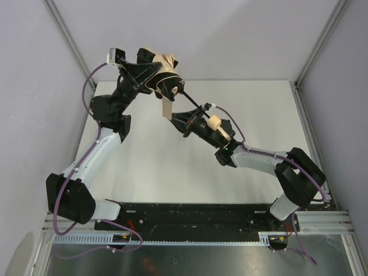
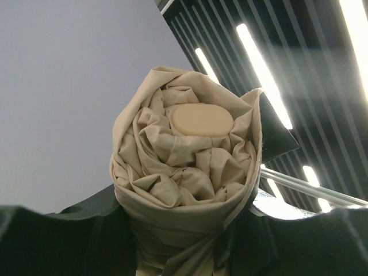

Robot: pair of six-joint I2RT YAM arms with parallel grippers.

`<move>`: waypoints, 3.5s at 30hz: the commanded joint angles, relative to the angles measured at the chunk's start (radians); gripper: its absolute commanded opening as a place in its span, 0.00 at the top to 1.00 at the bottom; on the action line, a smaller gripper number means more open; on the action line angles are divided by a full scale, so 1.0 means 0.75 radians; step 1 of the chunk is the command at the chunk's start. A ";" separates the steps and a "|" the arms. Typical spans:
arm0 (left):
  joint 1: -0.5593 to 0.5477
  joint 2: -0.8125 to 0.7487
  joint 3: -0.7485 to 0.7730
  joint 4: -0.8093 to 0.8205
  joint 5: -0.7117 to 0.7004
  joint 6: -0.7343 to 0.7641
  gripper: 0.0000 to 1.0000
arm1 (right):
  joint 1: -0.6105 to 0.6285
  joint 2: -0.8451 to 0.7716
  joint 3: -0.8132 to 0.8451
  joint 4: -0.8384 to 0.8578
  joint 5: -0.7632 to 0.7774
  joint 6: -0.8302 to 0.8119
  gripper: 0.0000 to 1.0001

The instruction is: Put away the umbrella

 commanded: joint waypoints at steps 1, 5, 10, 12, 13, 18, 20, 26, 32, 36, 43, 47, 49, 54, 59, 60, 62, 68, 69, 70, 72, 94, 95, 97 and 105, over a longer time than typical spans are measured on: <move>-0.022 -0.016 0.052 0.103 -0.001 -0.046 1.00 | -0.051 0.013 0.043 0.118 -0.020 -0.095 0.99; -0.100 -0.008 -0.004 0.079 0.046 -0.047 1.00 | -0.166 0.024 0.117 0.102 -0.116 -0.295 1.00; -0.228 0.012 -0.156 0.008 0.091 -0.028 1.00 | -0.251 0.084 0.326 0.091 -0.253 -0.491 1.00; -0.248 0.010 -0.215 -0.015 0.089 -0.020 1.00 | -0.280 0.080 0.382 0.066 -0.281 -0.539 1.00; -0.252 0.005 -0.237 -0.024 0.084 -0.012 1.00 | -0.286 0.072 0.396 0.049 -0.289 -0.560 1.00; -0.268 0.006 -0.226 -0.148 0.130 0.044 1.00 | -0.306 -0.001 0.399 -0.058 -0.292 -0.749 1.00; -0.274 0.006 -0.224 -0.240 0.153 0.081 1.00 | -0.312 -0.037 0.396 -0.042 -0.275 -0.819 1.00; -0.278 -0.023 -0.255 -0.512 0.165 0.223 1.00 | -0.371 -0.097 0.433 0.031 -0.300 -0.921 1.00; -0.271 -0.045 -0.237 -0.802 0.149 0.388 1.00 | -0.406 -0.129 0.482 0.124 -0.401 -0.970 1.00; -0.255 -0.071 -0.228 -0.969 0.103 0.495 1.00 | -0.422 -0.171 0.482 0.137 -0.421 -0.994 1.00; -0.228 -0.078 -0.126 -1.468 -0.104 0.635 1.00 | -0.406 -0.162 0.497 0.224 -0.552 -1.008 1.00; -0.201 -0.047 -0.101 -1.681 -0.210 0.671 1.00 | -0.396 -0.149 0.495 0.325 -0.638 -0.967 1.00; -0.186 -0.034 -0.104 -1.759 -0.242 0.688 1.00 | -0.392 -0.133 0.484 0.358 -0.690 -0.947 1.00; -0.150 -0.018 -0.166 -1.874 -0.305 0.729 1.00 | -0.345 -0.080 0.427 0.404 -0.781 -0.949 1.00; -0.096 -0.014 -0.255 -1.931 -0.358 0.788 1.00 | -0.279 -0.036 0.355 0.378 -0.872 -1.050 1.00; -0.088 -0.011 -0.269 -1.943 -0.378 0.801 1.00 | -0.265 -0.019 0.339 0.384 -0.883 -1.069 1.00; -0.079 0.004 -0.296 -1.963 -0.424 0.829 1.00 | -0.234 0.028 0.315 0.433 -0.905 -1.095 1.00; -0.040 0.122 -0.385 -1.974 -0.536 0.920 1.00 | -0.162 0.204 0.273 0.605 -0.938 -1.170 1.00; -0.034 0.144 -0.400 -1.974 -0.561 0.936 1.00 | -0.155 0.232 0.266 0.633 -0.940 -1.188 1.00; -0.025 0.168 -0.419 -1.975 -0.575 0.945 1.00 | -0.149 0.256 0.257 0.648 -0.937 -1.210 1.00; -0.006 0.218 -0.452 -1.973 -0.595 0.964 1.00 | -0.140 0.295 0.234 0.673 -0.925 -1.259 1.00; 0.045 0.453 -0.551 -1.866 -0.728 0.992 1.00 | -0.036 0.511 0.012 0.679 -0.753 -1.562 1.00; 0.044 0.457 -0.551 -1.866 -0.724 0.996 1.00 | -0.025 0.518 0.012 0.636 -0.750 -1.608 1.00; 0.044 0.463 -0.555 -1.866 -0.718 0.998 1.00 | 0.003 0.514 0.010 0.508 -0.742 -1.728 1.00; 0.045 0.427 -0.554 -1.867 -0.704 1.021 1.00 | 0.078 0.453 0.008 -0.001 -0.617 -2.165 1.00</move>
